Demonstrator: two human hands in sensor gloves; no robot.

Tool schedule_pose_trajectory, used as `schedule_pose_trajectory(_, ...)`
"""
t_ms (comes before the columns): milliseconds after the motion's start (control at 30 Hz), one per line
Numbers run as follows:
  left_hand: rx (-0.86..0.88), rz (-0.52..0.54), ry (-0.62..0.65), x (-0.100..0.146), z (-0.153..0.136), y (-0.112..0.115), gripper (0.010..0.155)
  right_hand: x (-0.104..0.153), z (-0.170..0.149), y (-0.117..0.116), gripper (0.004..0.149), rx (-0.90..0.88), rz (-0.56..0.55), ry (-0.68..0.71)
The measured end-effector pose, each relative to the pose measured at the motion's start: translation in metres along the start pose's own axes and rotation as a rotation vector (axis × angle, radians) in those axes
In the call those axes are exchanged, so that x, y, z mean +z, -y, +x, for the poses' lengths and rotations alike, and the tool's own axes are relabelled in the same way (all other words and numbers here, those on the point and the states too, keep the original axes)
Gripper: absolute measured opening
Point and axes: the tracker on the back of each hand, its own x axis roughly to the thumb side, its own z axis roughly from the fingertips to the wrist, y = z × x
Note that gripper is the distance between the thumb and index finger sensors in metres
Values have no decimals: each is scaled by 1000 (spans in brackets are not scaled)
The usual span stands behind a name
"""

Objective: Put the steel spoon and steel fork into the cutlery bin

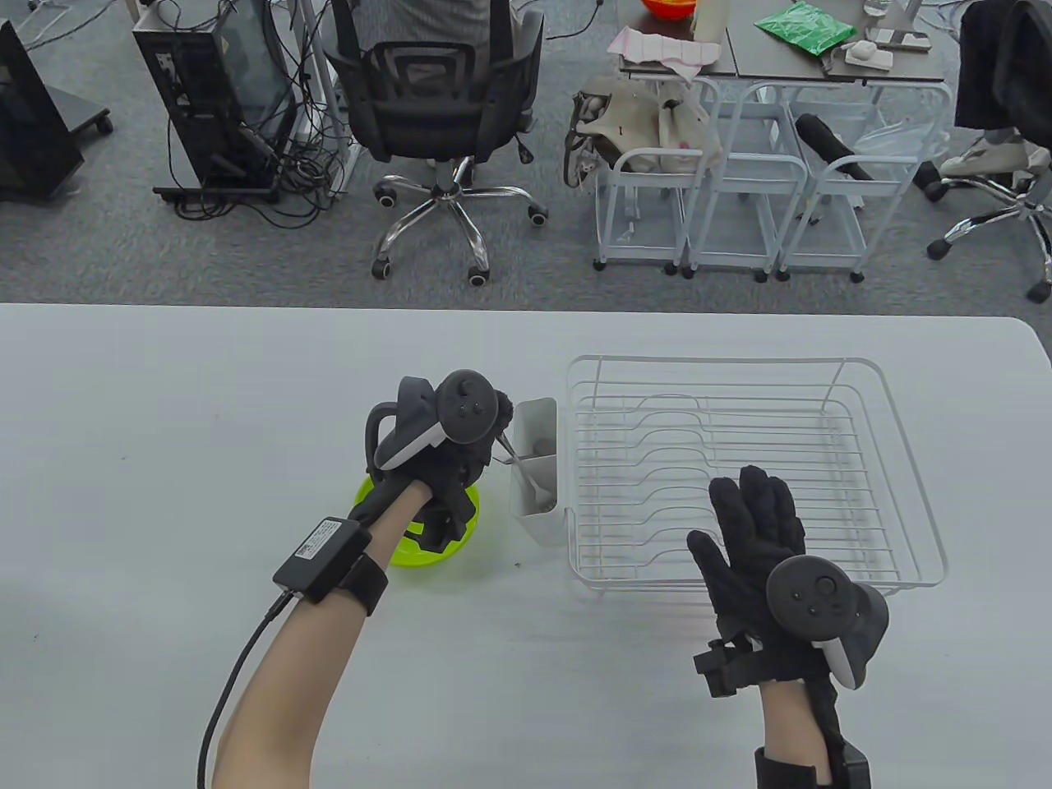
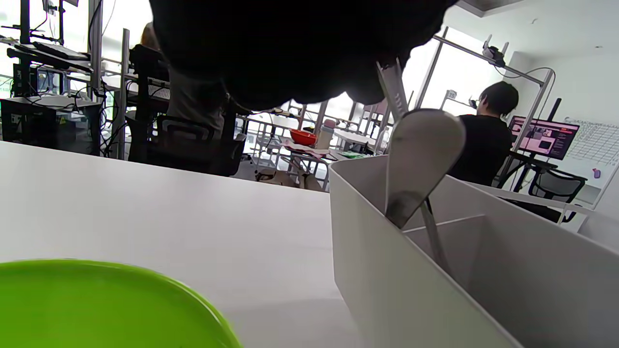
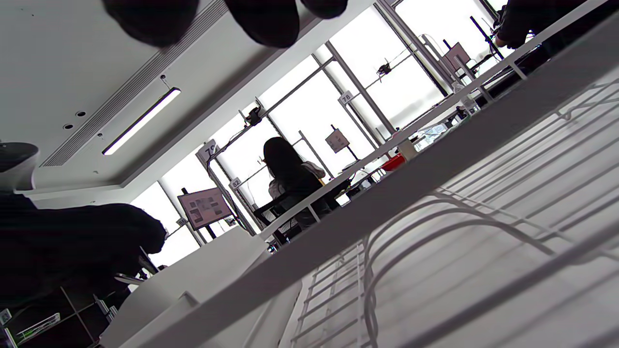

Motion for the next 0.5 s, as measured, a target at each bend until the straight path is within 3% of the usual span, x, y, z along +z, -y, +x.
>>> schedule_pose_trajectory(167, 18, 36, -21, 4, -7, 2, 54, 0, 0, 0, 69, 3, 0, 5)
schedule_pose_trajectory(233, 41, 51, -22, 9, -11, 3, 67, 0, 0, 0, 70, 3, 0, 5)
schedule_pose_trajectory(500, -3, 176, -37, 46, -38, -7, 63, 0, 2, -2, 70, 16, 2, 8)
